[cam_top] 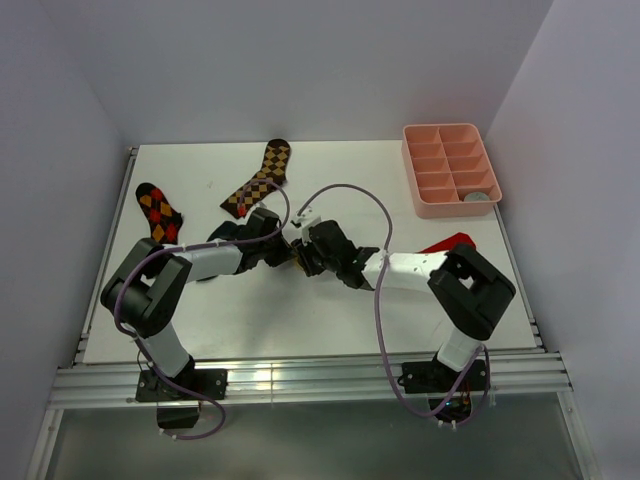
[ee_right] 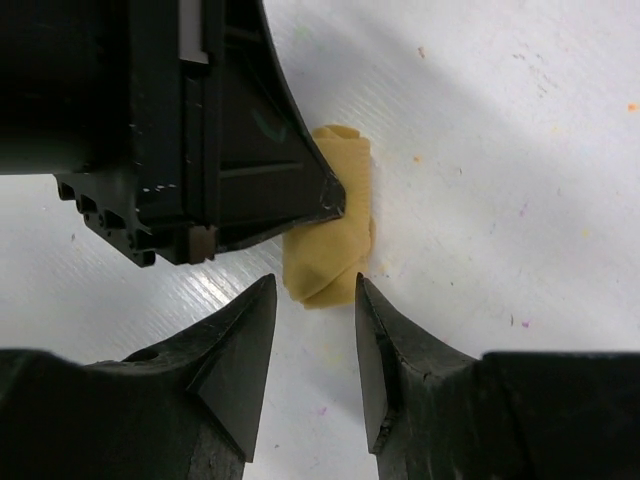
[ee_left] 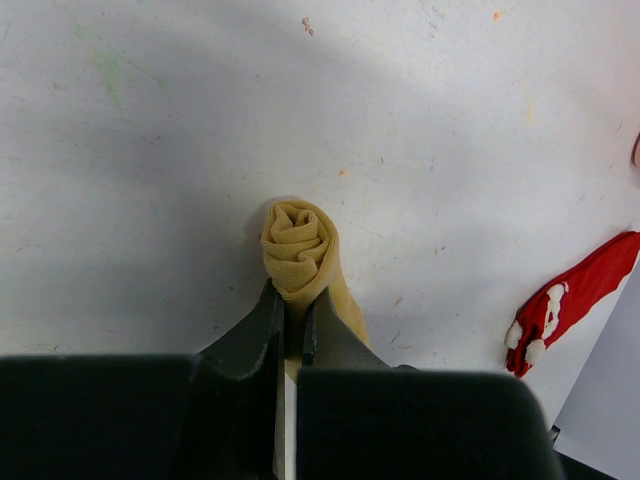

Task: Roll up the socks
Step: Roll the sock at the center of the board.

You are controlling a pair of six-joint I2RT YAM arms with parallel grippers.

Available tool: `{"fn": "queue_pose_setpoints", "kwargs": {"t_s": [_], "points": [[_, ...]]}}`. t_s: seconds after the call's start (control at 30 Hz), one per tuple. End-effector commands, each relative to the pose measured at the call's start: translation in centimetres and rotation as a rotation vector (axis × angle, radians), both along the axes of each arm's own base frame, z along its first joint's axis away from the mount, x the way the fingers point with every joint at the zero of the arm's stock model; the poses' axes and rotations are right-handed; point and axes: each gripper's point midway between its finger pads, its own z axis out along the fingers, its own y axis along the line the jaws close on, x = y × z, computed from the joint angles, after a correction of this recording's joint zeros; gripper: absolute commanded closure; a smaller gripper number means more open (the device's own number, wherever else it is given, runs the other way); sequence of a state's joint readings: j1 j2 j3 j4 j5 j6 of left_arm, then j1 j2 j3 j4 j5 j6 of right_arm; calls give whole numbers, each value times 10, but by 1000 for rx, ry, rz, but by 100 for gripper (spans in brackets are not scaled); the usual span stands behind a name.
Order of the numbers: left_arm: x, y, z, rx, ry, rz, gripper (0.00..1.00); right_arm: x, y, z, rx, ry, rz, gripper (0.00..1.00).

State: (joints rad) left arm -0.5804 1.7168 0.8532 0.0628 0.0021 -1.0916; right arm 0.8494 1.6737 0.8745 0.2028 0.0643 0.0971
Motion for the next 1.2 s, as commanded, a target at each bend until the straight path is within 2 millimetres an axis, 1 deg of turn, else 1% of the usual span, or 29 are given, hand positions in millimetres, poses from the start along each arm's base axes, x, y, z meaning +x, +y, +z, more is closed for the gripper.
{"fn": "queue_pose_setpoints", "kwargs": {"t_s": [0.0, 0.23, 0.37, 0.4, 0.6, 0.63, 0.67, 0.87, 0.97, 1.03, 1.07, 1.1, 1.13, 1.17], "points": [[-3, 4, -7, 55, 17, -15, 100, 8, 12, 12, 20, -82, 23, 54], [-3, 2, -7, 48, 19, -21, 100, 9, 15, 0, -8, -74, 41, 54], [-3, 2, -7, 48, 18, -23, 100, 8, 17, -12, -25, -67, 53, 53], [-3, 2, -7, 48, 19, -23, 100, 7, 16, -19, -41, -59, 54, 53], [-3, 1, -7, 49, 17, -26, 100, 10, 17, -32, -71, -55, 47, 51], [-3, 1, -7, 49, 17, -26, 100, 8, 16, -39, -86, -42, 48, 51], [-4, -1, -7, 40, 23, -37, 100, 10, 17, -38, -88, -44, 46, 51], [-4, -4, -6, 29, 24, -46, 100, 13, 14, -54, -143, -7, 20, 52], [-5, -6, -4, 22, 23, -54, 100, 15, 11, -63, -180, 15, 2, 56], [-4, -7, -1, 14, 16, -56, 100, 13, 8, -71, -211, 41, -5, 60], [-4, -8, 1, 8, 14, -58, 100, 16, 10, -75, -225, 46, -11, 62], [-5, -8, 1, 3, 15, -60, 100, 14, 8, -80, -245, 66, -11, 66], [-5, -9, 1, 0, 16, -61, 100, 18, 10, -78, -248, 66, -17, 70], [-6, -9, 1, -2, 19, -62, 100, 18, 9, -81, -257, 73, -18, 75]]}}
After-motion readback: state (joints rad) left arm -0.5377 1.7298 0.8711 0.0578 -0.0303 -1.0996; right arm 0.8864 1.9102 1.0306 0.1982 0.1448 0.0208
